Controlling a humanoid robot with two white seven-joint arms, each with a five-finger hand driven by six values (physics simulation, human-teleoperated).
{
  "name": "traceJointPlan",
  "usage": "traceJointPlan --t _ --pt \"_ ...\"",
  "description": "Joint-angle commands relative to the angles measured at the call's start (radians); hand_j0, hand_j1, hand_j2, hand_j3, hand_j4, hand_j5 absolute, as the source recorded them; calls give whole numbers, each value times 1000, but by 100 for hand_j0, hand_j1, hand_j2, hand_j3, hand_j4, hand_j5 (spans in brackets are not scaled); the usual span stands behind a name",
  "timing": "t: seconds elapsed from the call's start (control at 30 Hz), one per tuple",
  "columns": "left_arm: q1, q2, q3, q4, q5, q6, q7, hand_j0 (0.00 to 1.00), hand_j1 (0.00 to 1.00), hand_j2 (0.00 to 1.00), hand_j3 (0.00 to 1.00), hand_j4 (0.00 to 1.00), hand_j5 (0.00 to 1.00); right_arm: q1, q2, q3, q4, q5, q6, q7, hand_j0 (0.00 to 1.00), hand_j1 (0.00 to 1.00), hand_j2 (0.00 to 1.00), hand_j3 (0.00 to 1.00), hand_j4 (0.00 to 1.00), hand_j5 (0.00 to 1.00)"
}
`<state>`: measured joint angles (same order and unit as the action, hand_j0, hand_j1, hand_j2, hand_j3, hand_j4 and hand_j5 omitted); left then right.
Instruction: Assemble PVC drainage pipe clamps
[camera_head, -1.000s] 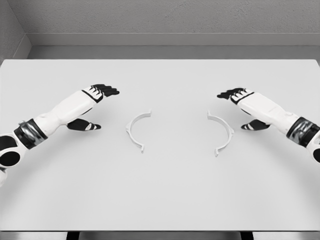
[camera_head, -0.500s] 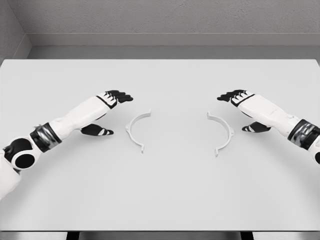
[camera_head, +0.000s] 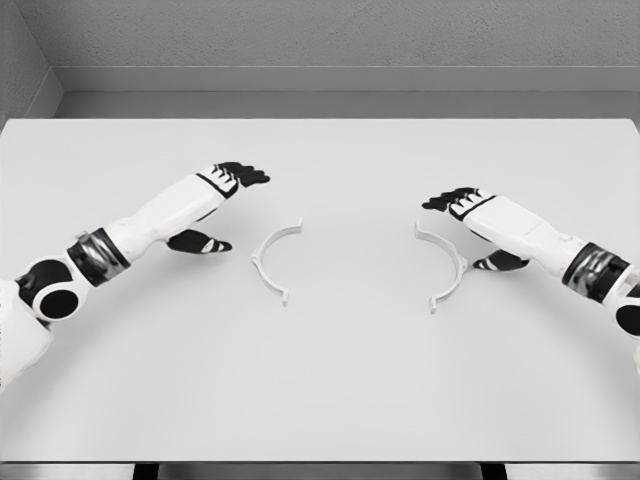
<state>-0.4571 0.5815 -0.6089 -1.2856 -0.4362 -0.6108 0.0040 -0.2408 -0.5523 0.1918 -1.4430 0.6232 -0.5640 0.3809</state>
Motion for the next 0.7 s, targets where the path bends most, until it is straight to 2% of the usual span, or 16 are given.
traceJointPlan --t 0.0,0.1,0.47,0.67 --pt "0 -14 -2 17 5 0 -1 100 100 100 100 100 100 -2 0 11 -1 -7 6 0 100 100 100 100 100 100" --pt "-17 -43 -3 57 5 0 1 100 100 100 100 100 100 -5 9 17 -1 -7 7 0 100 100 100 100 100 100" --pt "-18 -54 -28 66 5 0 1 100 100 100 100 100 100 -15 35 32 -8 -2 15 16 100 100 100 100 100 100" --pt "-18 -63 -34 66 4 0 1 100 100 100 100 100 100 -15 38 48 -39 0 35 24 100 100 100 100 100 100"
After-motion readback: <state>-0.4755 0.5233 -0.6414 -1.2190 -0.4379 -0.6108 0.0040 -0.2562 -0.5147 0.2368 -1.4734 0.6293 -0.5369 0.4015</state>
